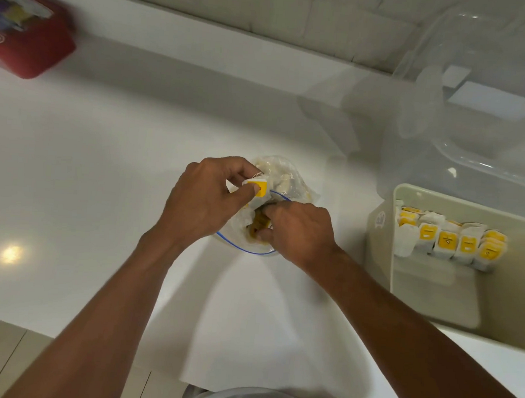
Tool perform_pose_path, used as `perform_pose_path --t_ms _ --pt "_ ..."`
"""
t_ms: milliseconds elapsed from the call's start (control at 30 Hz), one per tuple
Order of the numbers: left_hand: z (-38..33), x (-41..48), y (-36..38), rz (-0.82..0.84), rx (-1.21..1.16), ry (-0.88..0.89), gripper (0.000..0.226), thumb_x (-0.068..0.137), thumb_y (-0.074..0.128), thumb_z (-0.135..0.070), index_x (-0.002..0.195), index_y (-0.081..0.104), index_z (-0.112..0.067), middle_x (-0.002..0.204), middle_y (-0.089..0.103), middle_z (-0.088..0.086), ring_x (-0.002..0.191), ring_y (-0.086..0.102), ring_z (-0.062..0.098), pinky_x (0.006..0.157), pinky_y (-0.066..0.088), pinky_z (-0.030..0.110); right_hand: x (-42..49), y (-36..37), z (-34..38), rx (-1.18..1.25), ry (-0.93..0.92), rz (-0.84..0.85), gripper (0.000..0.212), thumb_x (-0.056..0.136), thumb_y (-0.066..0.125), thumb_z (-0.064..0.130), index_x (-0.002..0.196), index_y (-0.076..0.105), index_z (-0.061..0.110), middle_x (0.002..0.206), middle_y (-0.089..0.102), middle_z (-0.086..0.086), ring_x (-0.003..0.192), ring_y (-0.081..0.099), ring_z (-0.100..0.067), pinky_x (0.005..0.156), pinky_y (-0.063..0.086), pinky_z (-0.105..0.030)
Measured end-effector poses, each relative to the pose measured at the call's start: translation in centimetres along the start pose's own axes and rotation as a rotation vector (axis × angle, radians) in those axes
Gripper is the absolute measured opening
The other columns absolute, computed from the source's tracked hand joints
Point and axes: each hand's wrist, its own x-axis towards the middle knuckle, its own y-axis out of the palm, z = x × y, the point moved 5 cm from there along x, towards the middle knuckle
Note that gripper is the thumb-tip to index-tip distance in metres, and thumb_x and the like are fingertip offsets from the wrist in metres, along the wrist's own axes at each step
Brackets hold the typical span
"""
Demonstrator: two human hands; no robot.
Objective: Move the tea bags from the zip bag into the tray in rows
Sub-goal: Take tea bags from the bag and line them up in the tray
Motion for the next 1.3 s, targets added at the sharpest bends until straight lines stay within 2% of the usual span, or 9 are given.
perform_pose_path --t_ms 233,333,400,567,700,833,933,1067,1300 --pt "-0.2 0.1 0.5 0.022 0.017 -0.004 0.013 0.083 0.063 -0.051 0.091 0.069 -0.043 0.082 0.067 -0.023 0.061 0.057 0.002 0.067 0.054 0.036 -0.9 -0.5 -0.6 0.064 0.024 -0.075 0.029 0.098 0.041 0.043 0.110 0.066 0.036 0.101 0.069 0.005 0.089 0.066 -0.025 0.065 0.033 -0.027" --pt "-0.3 0.0 0.4 0.012 0.022 -0.001 0.008 0.086 0.067 -0.048 0.090 0.069 -0.041 0.082 0.067 -0.022 0.060 0.057 0.003 0.065 0.053 0.034 -2.1 -1.6 -0.7 0.090 -0.023 -0.247 0.027 0.097 0.046 0.042 0.110 0.070 0.040 0.105 0.066 0.006 0.081 0.066 -0.027 0.060 0.036 -0.026" --pt "-0.5 0.0 0.2 0.004 0.022 0.005 0.005 0.088 0.068 -0.044 0.087 0.069 -0.039 0.083 0.067 -0.019 0.057 0.057 0.006 0.062 0.050 0.030 -3.2 -2.4 -1.0 0.147 0.002 -0.346 0.023 0.091 0.053 0.041 0.104 0.072 0.040 0.097 0.067 0.006 0.075 0.066 -0.027 0.057 0.041 -0.027" --pt "-1.1 0.0 0.2 0.027 0.006 -0.006 0.004 0.088 0.070 -0.040 0.085 0.069 -0.037 0.083 0.067 -0.017 0.057 0.057 0.007 0.062 0.045 0.027 -4.3 -3.8 -3.8 0.648 0.114 -0.224 0.018 0.087 0.060 0.025 0.097 0.073 0.032 0.053 0.055 0.005 0.056 0.054 -0.016 0.066 0.049 -0.033" --pt "-2.3 -0.2 1.1 0.076 -0.013 0.014 0.007 0.087 0.070 -0.043 0.087 0.070 -0.036 0.084 0.069 -0.017 0.066 0.062 0.007 0.070 0.054 0.035 -5.2 -5.0 -4.9 0.904 0.177 -0.194 0.018 0.080 0.062 0.016 0.088 0.074 0.027 0.064 0.070 0.008 0.062 0.067 -0.009 0.075 0.057 -0.041" --pt "-3.1 -0.4 2.2 0.103 -0.026 0.006 0.001 0.086 0.072 -0.038 0.087 0.070 -0.037 0.080 0.068 -0.019 0.064 0.059 -0.004 0.069 0.051 0.030 -6.0 -5.6 -5.5 0.999 0.219 -0.224 0.018 0.073 0.064 0.041 0.084 0.074 0.032 0.067 0.069 0.010 0.068 0.067 -0.012 0.078 0.057 -0.047" --pt "-3.4 -0.6 2.9 0.125 -0.057 -0.017 0.012 0.083 0.076 -0.034 0.090 0.069 -0.041 0.077 0.067 -0.018 0.063 0.058 0.001 0.070 0.053 0.034 -6.7 -6.1 -6.0 0.917 0.191 -0.256 0.015 0.079 0.069 0.024 0.089 0.074 0.035 0.063 0.062 0.013 0.058 0.056 -0.014 0.069 0.057 -0.047" --pt "-4.8 -0.6 3.6 0.166 -0.054 -0.001 0.014 0.081 0.077 -0.037 0.090 0.068 -0.040 0.076 0.067 -0.017 0.077 0.064 0.009 0.074 0.055 0.041 -7.8 -6.9 -8.0 0.946 0.202 -0.166 0.036 0.083 0.073 0.015 0.109 0.063 0.037 0.080 0.071 0.005 0.071 0.065 -0.027 0.072 0.057 -0.050" --pt "-11.2 -0.8 5.7 0.286 -0.049 0.188 0.009 0.086 0.072 -0.030 0.082 0.065 -0.026 0.087 0.067 -0.015 0.059 0.054 -0.009 0.057 0.035 0.009 -11.7 -9.9 -13.9 0.950 0.231 -0.211 0.009 0.080 0.080 0.019 0.085 0.074 0.022 0.061 0.062 0.013 0.055 0.049 -0.003 0.060 0.039 -0.019"
